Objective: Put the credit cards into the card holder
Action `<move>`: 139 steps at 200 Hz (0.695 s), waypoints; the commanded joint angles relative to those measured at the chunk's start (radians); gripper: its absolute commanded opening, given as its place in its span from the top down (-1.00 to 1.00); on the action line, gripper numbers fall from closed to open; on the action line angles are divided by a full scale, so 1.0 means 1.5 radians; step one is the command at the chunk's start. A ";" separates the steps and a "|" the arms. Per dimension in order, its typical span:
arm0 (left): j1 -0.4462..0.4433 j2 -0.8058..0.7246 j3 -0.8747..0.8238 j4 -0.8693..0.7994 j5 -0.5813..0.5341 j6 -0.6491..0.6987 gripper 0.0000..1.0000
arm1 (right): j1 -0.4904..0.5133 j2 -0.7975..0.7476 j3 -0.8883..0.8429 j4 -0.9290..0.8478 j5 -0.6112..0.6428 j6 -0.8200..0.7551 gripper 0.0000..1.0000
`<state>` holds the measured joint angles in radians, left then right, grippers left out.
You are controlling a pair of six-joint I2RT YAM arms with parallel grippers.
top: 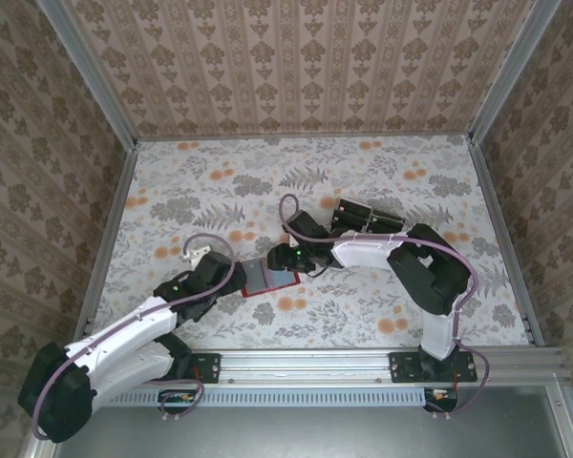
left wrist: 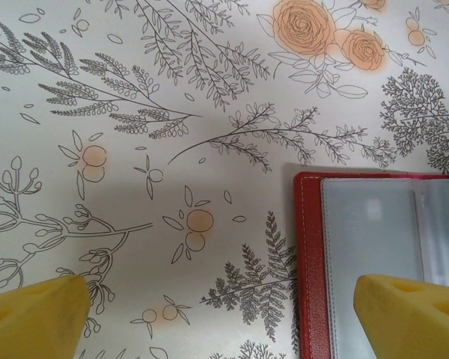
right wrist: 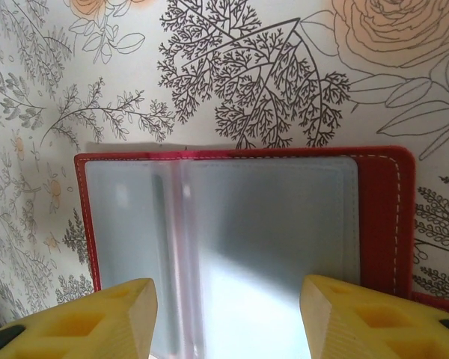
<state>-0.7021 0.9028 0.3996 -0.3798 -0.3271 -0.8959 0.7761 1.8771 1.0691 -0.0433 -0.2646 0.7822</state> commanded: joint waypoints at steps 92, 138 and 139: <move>0.045 0.044 0.032 0.033 0.063 0.075 -1.00 | 0.035 -0.159 -0.014 -0.110 0.077 -0.005 -0.12; 0.049 0.056 0.050 0.024 0.079 0.094 -0.99 | -0.041 -0.228 0.078 -0.378 0.174 -0.230 -0.13; 0.049 0.056 0.050 0.023 0.080 0.095 -0.99 | -0.043 -0.228 0.080 -0.383 0.177 -0.235 -0.13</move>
<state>-0.6392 0.9764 0.4355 -0.3347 -0.2314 -0.7959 0.7841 1.5826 1.1194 -0.3214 -0.1253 0.6621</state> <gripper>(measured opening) 0.997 0.566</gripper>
